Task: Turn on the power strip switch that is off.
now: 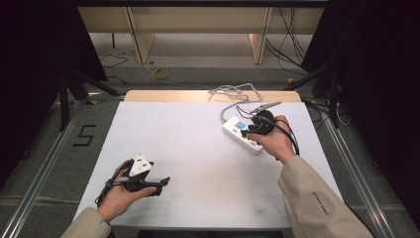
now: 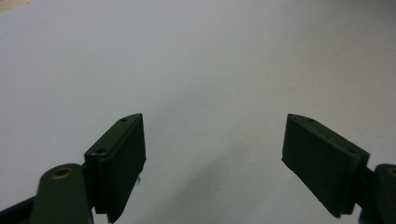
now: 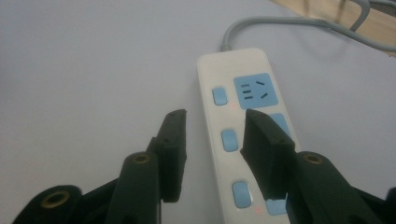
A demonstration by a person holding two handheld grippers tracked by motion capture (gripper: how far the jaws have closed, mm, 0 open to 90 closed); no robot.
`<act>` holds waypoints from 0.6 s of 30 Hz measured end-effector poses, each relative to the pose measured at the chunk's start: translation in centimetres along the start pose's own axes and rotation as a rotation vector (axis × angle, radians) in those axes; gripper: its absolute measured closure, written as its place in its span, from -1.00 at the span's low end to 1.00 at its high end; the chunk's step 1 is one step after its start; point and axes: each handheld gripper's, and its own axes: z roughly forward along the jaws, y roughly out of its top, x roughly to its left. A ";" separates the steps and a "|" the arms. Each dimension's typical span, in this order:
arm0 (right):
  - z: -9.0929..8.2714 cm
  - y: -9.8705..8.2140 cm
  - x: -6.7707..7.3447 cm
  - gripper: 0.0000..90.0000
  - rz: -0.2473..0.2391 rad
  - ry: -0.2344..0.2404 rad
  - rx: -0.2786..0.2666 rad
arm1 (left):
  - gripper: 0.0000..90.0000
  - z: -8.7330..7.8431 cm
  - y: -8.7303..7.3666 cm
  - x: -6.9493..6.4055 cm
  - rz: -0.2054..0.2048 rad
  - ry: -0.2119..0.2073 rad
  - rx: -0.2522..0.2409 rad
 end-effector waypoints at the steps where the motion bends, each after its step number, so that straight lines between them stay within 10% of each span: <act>1: -0.3 -0.3 0.1 0.28 0.002 0.004 -0.011 | -0.53 0.0 0.0 0.0 0.000 0.000 0.000; 18: -5.2 -10.7 2.7 -0.06 0.013 0.125 -0.178 | -0.53 -0.2 -0.1 0.2 -0.029 -0.009 -0.009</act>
